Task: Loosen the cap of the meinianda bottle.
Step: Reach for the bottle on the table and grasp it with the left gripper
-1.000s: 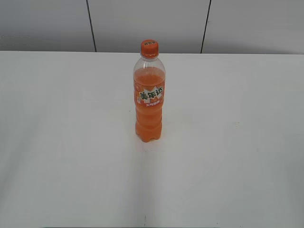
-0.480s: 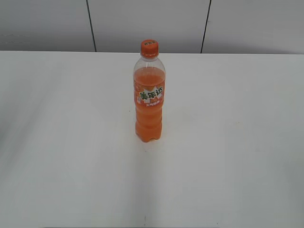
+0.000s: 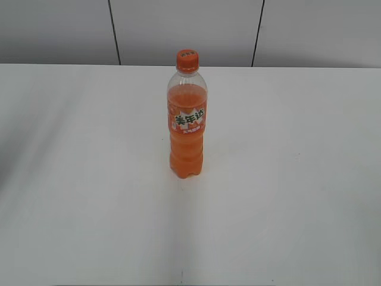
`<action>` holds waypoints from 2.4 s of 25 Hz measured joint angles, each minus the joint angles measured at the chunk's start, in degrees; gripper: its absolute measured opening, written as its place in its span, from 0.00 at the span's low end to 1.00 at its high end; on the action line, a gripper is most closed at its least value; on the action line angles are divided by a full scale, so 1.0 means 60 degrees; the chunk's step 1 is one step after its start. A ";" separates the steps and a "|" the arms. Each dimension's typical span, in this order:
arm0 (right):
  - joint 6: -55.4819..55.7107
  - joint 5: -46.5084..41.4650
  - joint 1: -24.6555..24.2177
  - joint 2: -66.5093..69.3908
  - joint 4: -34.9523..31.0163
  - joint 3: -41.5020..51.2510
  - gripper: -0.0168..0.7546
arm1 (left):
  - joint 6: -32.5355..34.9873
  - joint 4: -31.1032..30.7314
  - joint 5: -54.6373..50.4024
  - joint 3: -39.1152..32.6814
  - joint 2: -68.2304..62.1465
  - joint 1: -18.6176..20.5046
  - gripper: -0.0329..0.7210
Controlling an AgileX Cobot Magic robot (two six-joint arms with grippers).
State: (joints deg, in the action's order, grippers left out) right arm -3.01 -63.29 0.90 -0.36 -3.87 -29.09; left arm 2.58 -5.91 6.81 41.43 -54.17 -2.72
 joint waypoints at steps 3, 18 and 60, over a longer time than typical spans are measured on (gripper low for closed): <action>0.0000 0.0000 0.0000 0.0000 0.0000 0.0000 0.75 | 0.0000 -0.0015 0.0085 0.0000 -0.0478 0.0035 0.83; 0.0000 0.0000 0.0000 0.0000 0.0000 0.0000 0.75 | 0.0000 0.0011 0.4190 0.0011 -0.5246 0.0111 0.83; 0.0002 0.0003 0.0000 0.0000 -0.0037 0.0000 0.75 | -0.2855 -1.1095 1.0358 0.0027 -1.0997 0.1239 0.83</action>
State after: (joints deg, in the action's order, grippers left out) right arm -3.00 -63.27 0.90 -0.36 -4.08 -29.09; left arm -14.55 -72.48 68.96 41.60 -120.15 4.72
